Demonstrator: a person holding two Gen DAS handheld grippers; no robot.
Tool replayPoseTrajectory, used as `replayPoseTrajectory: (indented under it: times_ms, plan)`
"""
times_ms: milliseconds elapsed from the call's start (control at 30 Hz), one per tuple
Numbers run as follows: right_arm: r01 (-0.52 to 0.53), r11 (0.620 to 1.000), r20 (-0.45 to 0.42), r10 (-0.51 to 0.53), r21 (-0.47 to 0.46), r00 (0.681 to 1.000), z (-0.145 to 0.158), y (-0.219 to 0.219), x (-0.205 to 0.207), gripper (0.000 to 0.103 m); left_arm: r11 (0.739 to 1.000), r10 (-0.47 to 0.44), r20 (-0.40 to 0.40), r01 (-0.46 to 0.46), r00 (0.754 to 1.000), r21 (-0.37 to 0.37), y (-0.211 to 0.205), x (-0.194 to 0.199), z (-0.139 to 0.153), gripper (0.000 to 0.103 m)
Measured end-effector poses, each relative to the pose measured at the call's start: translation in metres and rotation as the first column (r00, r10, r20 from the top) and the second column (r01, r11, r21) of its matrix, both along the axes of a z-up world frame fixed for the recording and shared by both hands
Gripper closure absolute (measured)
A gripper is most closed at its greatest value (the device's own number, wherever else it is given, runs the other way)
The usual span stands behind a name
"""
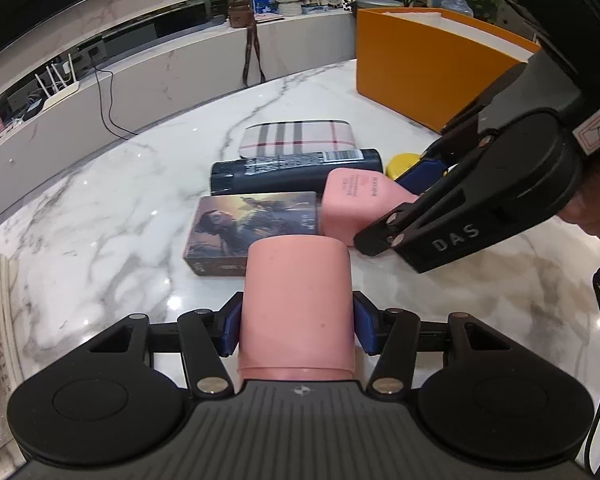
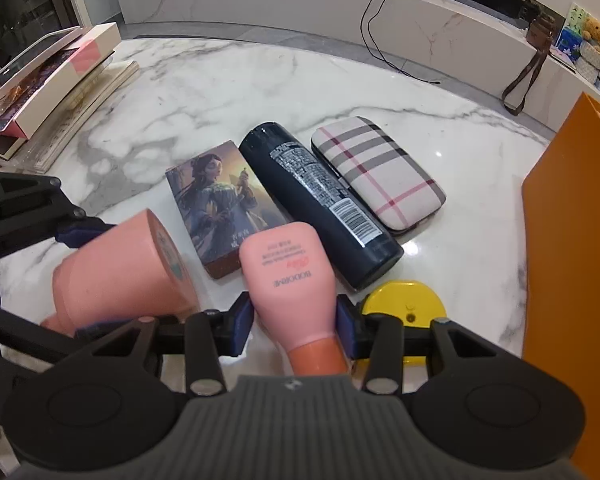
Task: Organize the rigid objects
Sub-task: 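Grasp the large pink bottle with the left tool while the right tool grasps the small pink bottle, then lift both pink bottles and carry them over the orange box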
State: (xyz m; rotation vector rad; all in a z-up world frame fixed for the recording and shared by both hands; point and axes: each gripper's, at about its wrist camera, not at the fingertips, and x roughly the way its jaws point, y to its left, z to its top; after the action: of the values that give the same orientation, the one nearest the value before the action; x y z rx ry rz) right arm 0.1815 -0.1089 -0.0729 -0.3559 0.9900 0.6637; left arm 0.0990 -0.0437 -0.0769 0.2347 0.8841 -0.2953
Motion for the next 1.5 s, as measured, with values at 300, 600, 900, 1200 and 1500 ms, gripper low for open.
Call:
replayPoseTrajectory:
  times_ms: [300,600,900,1200,1500]
  plan:
    - [0.001,0.999,0.015,-0.002,0.036,1.000,0.018,-0.002,-0.006,0.058,0.999,0.035,0.010,-0.035,0.999,0.006,0.005,0.000,0.006,0.040]
    - [0.017,0.997,0.048,-0.020,0.079,0.999,0.044,-0.012,-0.011,0.058,0.999,0.041,0.017,-0.041,0.999,-0.005,0.003,-0.002,0.013,0.040]
    - [0.055,0.990,0.102,-0.068,0.126,0.992,0.076,-0.029,-0.004,0.058,0.999,0.044,0.006,-0.044,0.999,-0.015,-0.001,0.004,0.031,0.040]
    - [0.107,0.975,0.199,-0.146,0.196,0.969,0.137,-0.072,0.006,0.058,0.999,-0.001,0.086,-0.004,0.996,0.051,-0.020,0.027,0.085,0.040]
    - [0.194,0.950,0.270,-0.259,0.244,0.927,0.186,-0.126,0.020,0.058,0.995,-0.061,0.162,0.047,0.985,0.089,-0.065,0.056,0.132,0.040]
